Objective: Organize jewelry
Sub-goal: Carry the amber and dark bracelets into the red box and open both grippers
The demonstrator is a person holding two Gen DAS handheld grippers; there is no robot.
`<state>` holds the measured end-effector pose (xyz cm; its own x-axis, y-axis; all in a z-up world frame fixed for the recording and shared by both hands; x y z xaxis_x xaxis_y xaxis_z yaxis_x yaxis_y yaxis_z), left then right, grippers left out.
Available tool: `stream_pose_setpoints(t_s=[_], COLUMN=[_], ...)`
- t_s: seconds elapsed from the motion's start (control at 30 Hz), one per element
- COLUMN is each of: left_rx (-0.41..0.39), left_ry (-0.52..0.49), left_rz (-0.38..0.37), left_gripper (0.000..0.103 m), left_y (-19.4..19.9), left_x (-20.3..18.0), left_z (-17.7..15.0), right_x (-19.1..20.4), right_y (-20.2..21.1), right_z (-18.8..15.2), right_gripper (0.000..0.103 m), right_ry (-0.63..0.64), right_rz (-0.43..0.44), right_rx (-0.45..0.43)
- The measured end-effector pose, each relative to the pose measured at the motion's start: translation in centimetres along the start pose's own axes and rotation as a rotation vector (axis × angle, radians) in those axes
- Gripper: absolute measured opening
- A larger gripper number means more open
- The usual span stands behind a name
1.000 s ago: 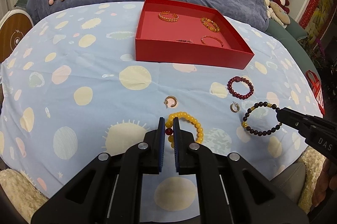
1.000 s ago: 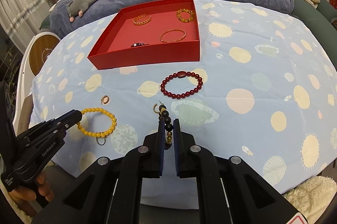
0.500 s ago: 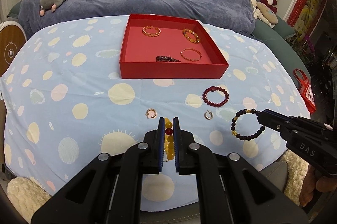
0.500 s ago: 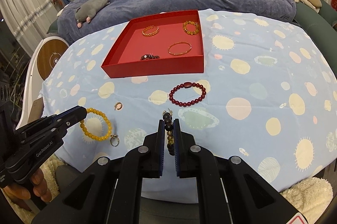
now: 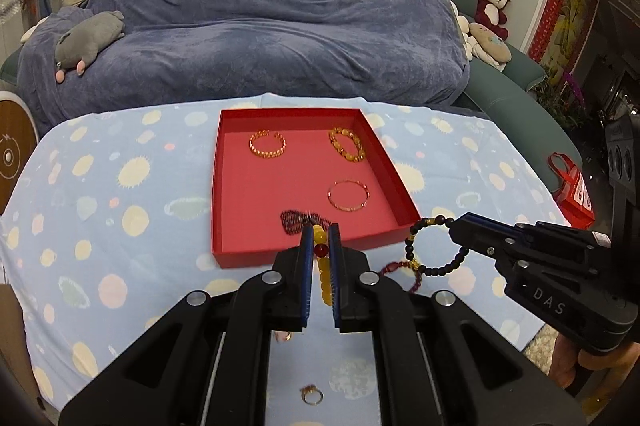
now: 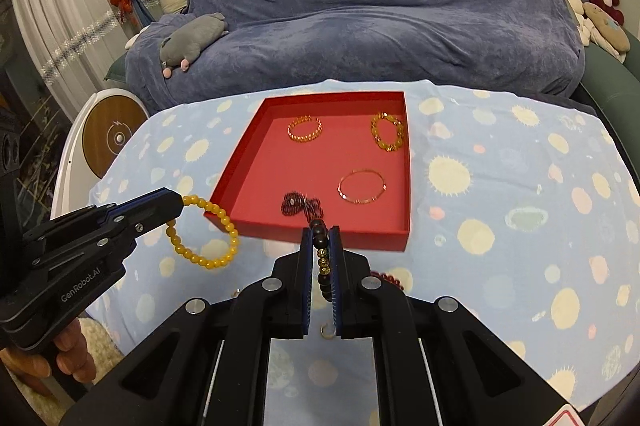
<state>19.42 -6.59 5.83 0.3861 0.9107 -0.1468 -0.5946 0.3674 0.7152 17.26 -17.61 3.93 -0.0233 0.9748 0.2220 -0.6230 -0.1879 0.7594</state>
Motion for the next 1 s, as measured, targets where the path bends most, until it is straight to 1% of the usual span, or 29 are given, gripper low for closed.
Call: stream_pose_setpoints(t_s=[0.17,0.37,0.5,0.67,0.9,0.93,0.97,1.0], left_rx=[-0.021,-0.011,0.011,0.044,0.074,0.074,0.069,0.068], left_ry=[-0.013,0.009,0.016,0.029,0.054,0.060,0.067,0.071], left_rz=[0.015,0.027,0.042,0.052,0.068,0.073,0.071,0.082], left_gripper=[0.007,0.007,0.007,0.007,0.008,0.009,0.011,0.024], left_y=[-3.0,-7.6,-10.4,-13.3,-15.8,-15.9,-15.9,-15.8], left_x=[1.0,2.8,3.9,4.9,5.9,6.1,6.2,6.4], left_z=[4.1,7.1,7.7,7.6,7.2,7.2,7.3,7.3], right_x=[0.4,0.4,0.4,0.3,-1.1,-1.4,-1.8,-2.1], right_y=[-2.9,-7.6,-10.5,-13.7,-16.3,-16.3,-16.3,-16.1], right_z=[4.1,6.9,7.6,7.5,7.1,7.1,7.3,7.3], right_gripper=[0.008,0.008,0.008,0.008,0.008,0.009,0.014,0.021], right_ry=[0.023,0.039,0.028,0.044,0.023,0.019,0.017,0.015], right_rz=[0.011,0.006,0.015,0.008,-0.017,-0.025,-0.042,-0.056], right_rx=[-0.013,0.011,0.040,0.077,0.105,0.100,0.093,0.087])
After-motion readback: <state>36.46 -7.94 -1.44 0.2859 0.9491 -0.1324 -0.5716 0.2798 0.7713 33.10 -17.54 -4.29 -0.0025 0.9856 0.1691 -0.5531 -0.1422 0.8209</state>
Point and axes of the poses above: each gripper's, at about its wrist camera, not at the fingertips, and y roughly against the way its jaws point, x to its left, z to its top, the point moved 10 cm from there along -y, roughly the way its jaws point, and after that the axes turned 1 degree about -y, right-handed, at the moved point
